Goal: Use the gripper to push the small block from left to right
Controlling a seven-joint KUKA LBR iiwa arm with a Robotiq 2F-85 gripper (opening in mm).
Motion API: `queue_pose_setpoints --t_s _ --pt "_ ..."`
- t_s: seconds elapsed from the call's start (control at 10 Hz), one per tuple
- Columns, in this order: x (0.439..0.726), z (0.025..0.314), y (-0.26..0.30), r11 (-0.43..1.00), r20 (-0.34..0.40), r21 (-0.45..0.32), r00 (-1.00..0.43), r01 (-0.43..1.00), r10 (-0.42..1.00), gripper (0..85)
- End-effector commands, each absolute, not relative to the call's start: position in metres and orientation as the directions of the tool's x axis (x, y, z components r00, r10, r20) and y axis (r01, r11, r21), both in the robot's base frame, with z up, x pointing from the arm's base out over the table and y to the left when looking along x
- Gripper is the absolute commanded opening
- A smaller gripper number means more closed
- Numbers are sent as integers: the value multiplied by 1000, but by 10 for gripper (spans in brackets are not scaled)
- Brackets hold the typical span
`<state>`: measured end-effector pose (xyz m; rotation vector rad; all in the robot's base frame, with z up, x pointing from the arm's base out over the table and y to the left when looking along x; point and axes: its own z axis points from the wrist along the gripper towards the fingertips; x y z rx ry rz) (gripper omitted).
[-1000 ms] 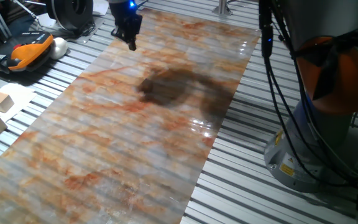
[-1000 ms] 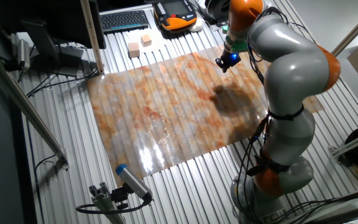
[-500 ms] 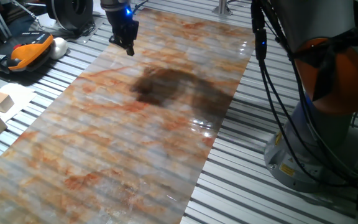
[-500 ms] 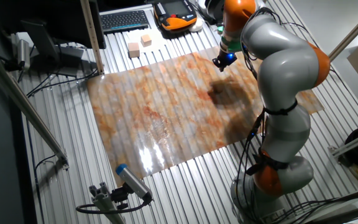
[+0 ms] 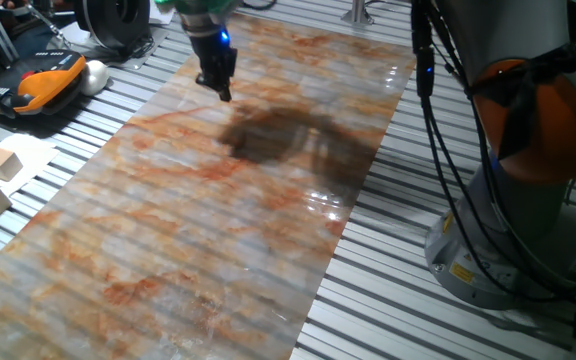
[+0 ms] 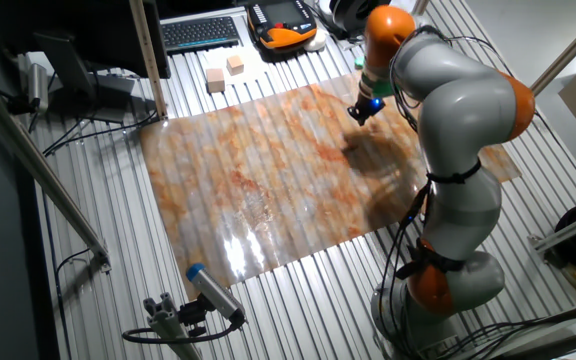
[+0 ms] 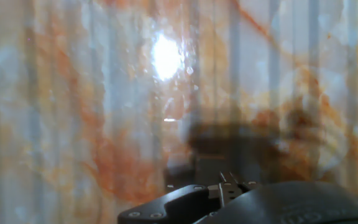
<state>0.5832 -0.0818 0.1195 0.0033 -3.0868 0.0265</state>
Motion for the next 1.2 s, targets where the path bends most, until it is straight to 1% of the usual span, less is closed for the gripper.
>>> queue_pose_setpoints --t_s 0.0,0.2,0.7,0.9,1.0,1.1 --pt "579 114 -86 1000 50 -11 -999 3 4 0" --pt "576 107 -91 999 52 2 -998 38 38 0" --pt "568 94 -103 999 46 -18 -998 42 42 0" --pt "564 97 -114 999 46 -34 -999 27 29 0" --pt "561 98 -129 1000 48 -14 -999 19 19 0" --pt "560 96 -132 1000 49 -5 -999 19 19 0"
